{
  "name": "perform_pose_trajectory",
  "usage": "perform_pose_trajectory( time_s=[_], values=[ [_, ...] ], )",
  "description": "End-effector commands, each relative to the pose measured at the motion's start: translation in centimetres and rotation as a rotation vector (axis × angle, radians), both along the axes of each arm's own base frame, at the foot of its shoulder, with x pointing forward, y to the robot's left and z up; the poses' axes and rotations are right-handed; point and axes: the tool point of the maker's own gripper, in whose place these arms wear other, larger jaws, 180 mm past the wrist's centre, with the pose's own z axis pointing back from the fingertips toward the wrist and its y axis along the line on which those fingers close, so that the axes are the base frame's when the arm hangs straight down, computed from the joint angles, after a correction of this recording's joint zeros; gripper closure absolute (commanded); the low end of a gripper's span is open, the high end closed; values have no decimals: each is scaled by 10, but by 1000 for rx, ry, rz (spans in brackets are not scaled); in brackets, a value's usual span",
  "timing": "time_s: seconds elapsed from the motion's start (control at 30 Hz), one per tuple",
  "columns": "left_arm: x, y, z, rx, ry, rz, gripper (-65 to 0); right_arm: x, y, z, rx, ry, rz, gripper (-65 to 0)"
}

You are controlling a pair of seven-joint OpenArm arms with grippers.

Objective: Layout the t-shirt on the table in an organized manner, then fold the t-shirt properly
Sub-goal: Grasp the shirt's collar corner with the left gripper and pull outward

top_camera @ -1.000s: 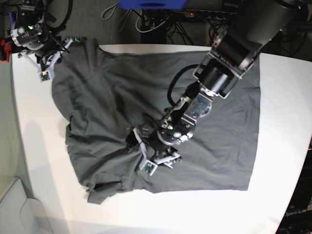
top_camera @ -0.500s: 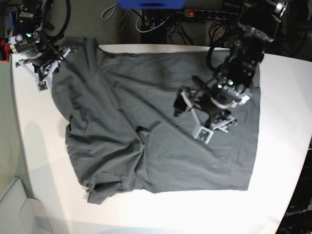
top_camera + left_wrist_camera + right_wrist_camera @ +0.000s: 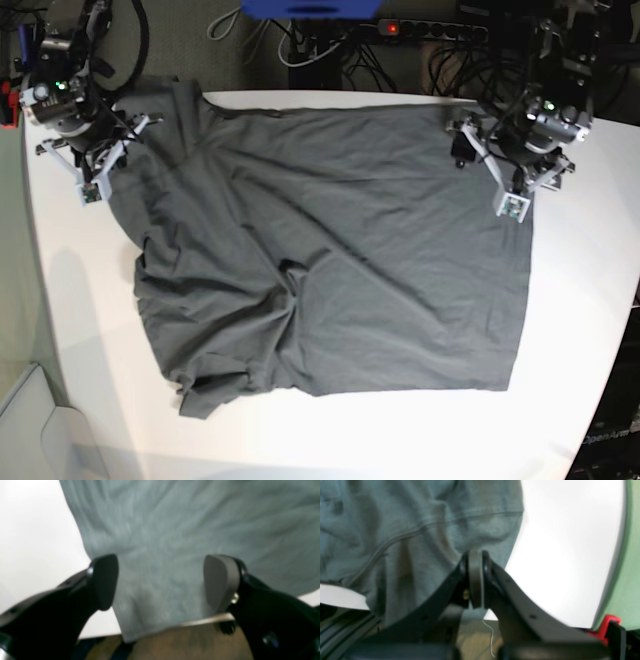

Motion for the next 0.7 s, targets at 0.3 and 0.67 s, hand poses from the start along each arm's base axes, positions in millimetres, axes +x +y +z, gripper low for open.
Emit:
perform_pose_trajectory(
  time_s=[0.3, 0.67],
  values=[
    [-11, 4, -9, -6, 32, 12, -15, 6, -3, 9, -9, -36, 3, 0],
    [-47, 39, -67, 40, 231, 99, -2, 13, -8, 14, -28, -51, 10, 0]
  ],
)
